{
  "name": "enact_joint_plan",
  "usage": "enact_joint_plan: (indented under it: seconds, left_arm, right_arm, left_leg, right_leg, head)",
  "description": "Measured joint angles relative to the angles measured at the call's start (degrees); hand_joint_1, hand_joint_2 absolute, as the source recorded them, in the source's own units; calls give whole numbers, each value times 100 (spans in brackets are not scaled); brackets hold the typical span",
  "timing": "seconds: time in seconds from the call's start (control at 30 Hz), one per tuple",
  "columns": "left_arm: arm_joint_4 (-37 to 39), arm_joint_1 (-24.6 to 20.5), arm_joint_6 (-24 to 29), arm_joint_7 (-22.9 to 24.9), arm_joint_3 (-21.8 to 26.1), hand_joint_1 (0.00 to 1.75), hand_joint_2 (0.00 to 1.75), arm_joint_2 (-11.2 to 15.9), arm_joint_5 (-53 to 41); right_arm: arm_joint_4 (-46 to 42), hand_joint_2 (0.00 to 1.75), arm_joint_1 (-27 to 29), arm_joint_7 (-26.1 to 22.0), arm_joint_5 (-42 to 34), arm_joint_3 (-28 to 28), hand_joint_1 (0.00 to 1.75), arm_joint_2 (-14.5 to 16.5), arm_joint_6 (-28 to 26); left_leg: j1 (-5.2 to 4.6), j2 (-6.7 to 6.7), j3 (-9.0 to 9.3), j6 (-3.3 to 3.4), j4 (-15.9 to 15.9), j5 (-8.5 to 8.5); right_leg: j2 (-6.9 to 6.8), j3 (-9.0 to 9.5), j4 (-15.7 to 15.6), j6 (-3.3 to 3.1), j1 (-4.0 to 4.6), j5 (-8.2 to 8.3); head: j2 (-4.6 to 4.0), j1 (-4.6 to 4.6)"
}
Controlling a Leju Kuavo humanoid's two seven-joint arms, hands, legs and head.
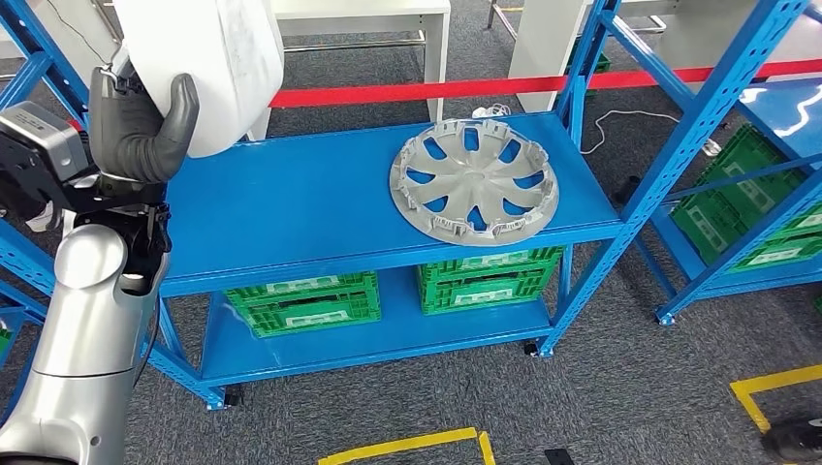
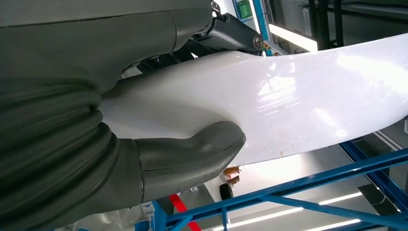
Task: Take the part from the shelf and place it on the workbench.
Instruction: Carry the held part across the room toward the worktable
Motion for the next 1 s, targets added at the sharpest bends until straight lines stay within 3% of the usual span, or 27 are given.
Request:
enact_joint_plan:
  seconds: [0.43,0.7,0.77,0.83,0.87,0.9,0.93,1.0]
  left_arm:
    - [-462,254,143,-75,-26,175,175,44,126]
    - [-682,378,126,-74,-58,175,175,112,32]
    - [-705,393,126,-75,-63,175,175,126,1]
    - [-713,425,121,-76,-69,175,175,137,-12]
    - [-712,447,115,-76,-74,175,175,144,-16]
    - [-712,466,109,-76,-80,175,175,150,-19]
    - [-712,477,104,-76,-87,175,175,156,-20]
    - [-714,484,101,-78,-96,175,175,165,-20]
  right_arm:
    - [0,0,-10,-5,44,0,0,0,28]
    - [0,0,-12,-6,45,0,0,2,32]
    - [0,0,-13,-3,44,-1,0,5,32]
    - [0,0,-11,11,37,-14,0,8,26]
    - [0,0,-7,20,32,-25,0,9,21]
    - [0,0,-3,27,26,-37,0,10,16]
    - [0,0,-1,31,21,-49,0,10,12]
    - [0,0,-5,32,17,-69,0,11,4]
  left_leg:
    - [-12,0,-1,18,16,-19]
    - [-36,6,14,126,18,-40]
    - [-3,21,28,163,-25,-7]
    - [6,33,13,177,-25,-1]
    - [5,36,-2,178,-13,0]
    - [5,38,-21,177,4,1]
    - [7,39,-42,173,27,3]
    - [15,38,-91,154,87,10]
  right_leg:
    - [1,6,-6,21,-34,-4]
    - [1,29,13,123,-67,-54]
    - [2,-96,321,146,-60,-276]
    - [1,-430,1052,162,-61,-673]
    - [1,-599,1412,169,-63,-808]
    - [1,-698,1618,172,-64,-838]
    - [1,-689,1598,170,-67,-749]
    - [0,-366,951,153,-72,-396]
  head:
    - [0,0]
    - [0,1]
    - [0,4]
    - [0,5]
    - [1,4]
    - [1,4]
    - [1,4]
    - [0,4]
